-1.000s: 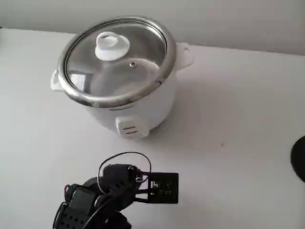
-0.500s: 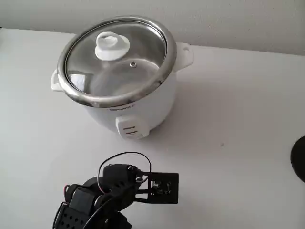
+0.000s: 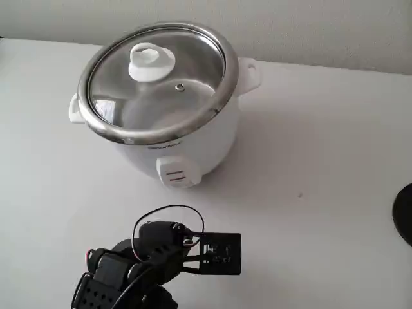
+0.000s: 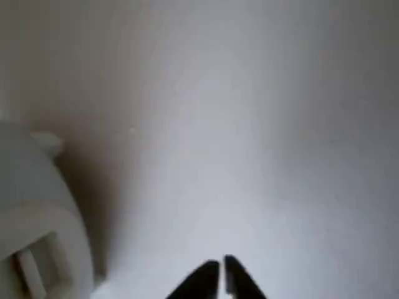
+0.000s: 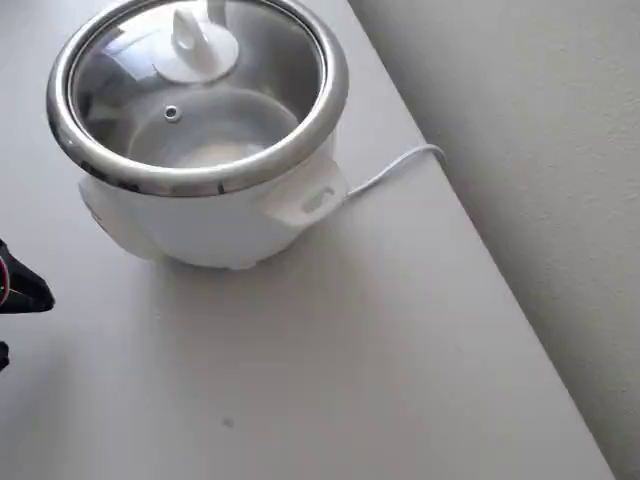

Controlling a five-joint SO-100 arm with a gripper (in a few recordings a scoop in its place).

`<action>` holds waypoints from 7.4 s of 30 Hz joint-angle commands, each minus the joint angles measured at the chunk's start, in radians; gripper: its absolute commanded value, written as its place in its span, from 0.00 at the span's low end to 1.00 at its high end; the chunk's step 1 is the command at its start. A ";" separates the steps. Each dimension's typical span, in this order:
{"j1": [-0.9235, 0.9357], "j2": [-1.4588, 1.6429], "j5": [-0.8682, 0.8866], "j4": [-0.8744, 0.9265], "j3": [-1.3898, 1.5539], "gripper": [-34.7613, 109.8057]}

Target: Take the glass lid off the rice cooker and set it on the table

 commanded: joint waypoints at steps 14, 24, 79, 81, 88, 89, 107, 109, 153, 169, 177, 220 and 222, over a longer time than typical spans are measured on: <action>0.003 0.008 0.011 0.000 -0.006 0.24; 0.003 0.008 0.011 0.000 -0.006 0.24; 0.301 0.003 -0.170 -0.189 -0.040 0.24; 0.403 0.003 -0.259 -0.201 -0.127 0.24; 0.502 0.005 -0.359 -0.307 -0.479 0.35; 0.479 0.005 -0.364 -0.334 -0.518 0.36; -0.213 -0.976 -0.023 -0.247 -1.405 0.42; -0.255 -1.075 0.006 -0.247 -1.479 0.42; -0.273 -1.416 -0.058 -0.241 -1.781 0.41; -0.273 -1.466 -0.077 -0.137 -1.948 0.41; -0.282 -1.508 -0.074 -0.140 -1.970 0.41; -0.195 -1.112 0.086 -0.362 -1.960 0.24; -0.150 -1.052 0.051 -0.341 -1.960 0.24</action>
